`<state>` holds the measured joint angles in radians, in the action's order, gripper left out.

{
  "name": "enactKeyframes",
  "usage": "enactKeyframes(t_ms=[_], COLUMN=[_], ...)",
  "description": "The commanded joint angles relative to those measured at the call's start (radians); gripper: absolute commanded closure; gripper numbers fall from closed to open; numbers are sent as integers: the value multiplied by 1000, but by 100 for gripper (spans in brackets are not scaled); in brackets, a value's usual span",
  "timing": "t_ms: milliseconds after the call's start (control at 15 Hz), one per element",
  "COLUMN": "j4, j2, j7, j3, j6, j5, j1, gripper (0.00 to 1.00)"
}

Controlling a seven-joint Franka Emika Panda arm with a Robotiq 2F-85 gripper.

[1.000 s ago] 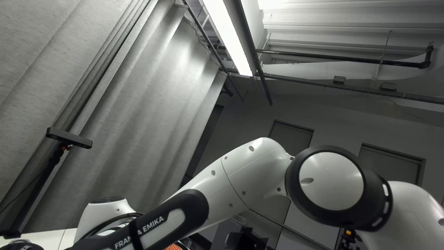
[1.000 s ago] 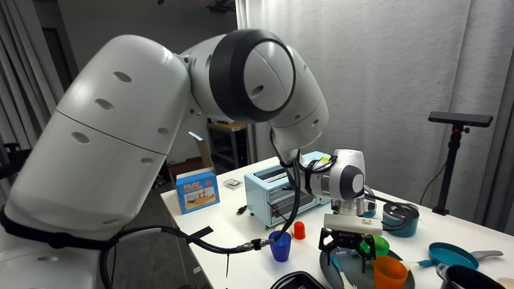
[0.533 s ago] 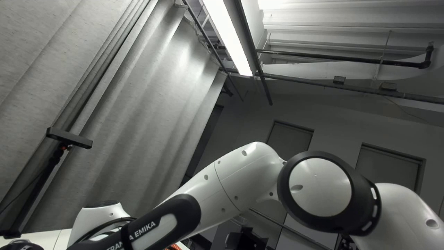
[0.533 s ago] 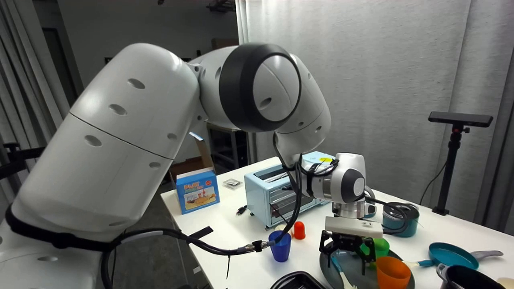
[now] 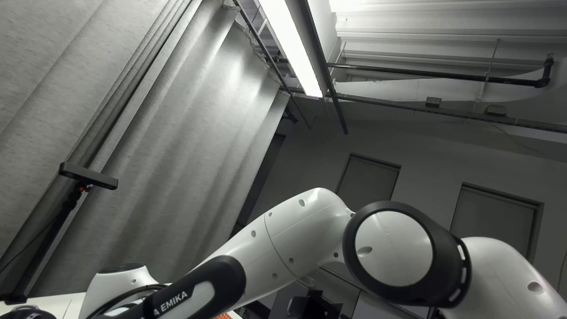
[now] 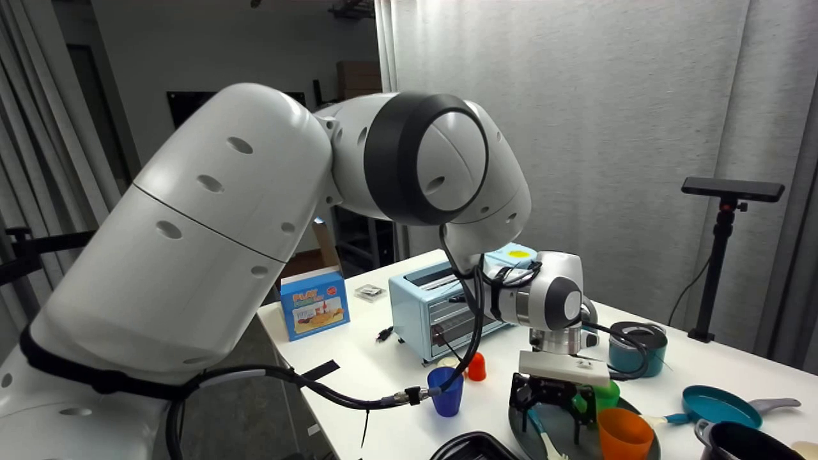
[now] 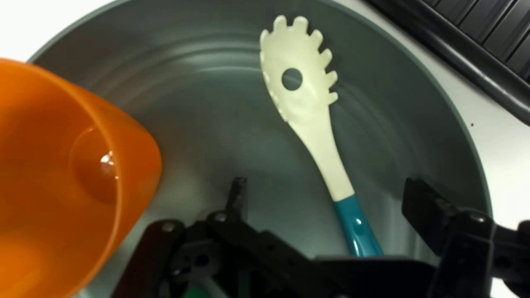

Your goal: Take the brush on the plate and put it in the orange cup

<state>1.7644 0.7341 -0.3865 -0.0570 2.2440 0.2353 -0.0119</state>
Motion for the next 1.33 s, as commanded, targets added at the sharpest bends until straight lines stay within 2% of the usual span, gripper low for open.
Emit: enactKeyframes(t_ms=[0,600,667,800,1267], j4=[-59,-86,-86,-80,-22], j2=[34,35,35,31,-24], j7=[-30,-37,-37,-32,-4], j3=[-16,-22,-22,-20,-24], j6=[-45,-61,-61,-56,-29], j5=[-17,-30,-32,-32,-23], j1=[14,25,26,24,8], gripper=[30,98,100,96,96])
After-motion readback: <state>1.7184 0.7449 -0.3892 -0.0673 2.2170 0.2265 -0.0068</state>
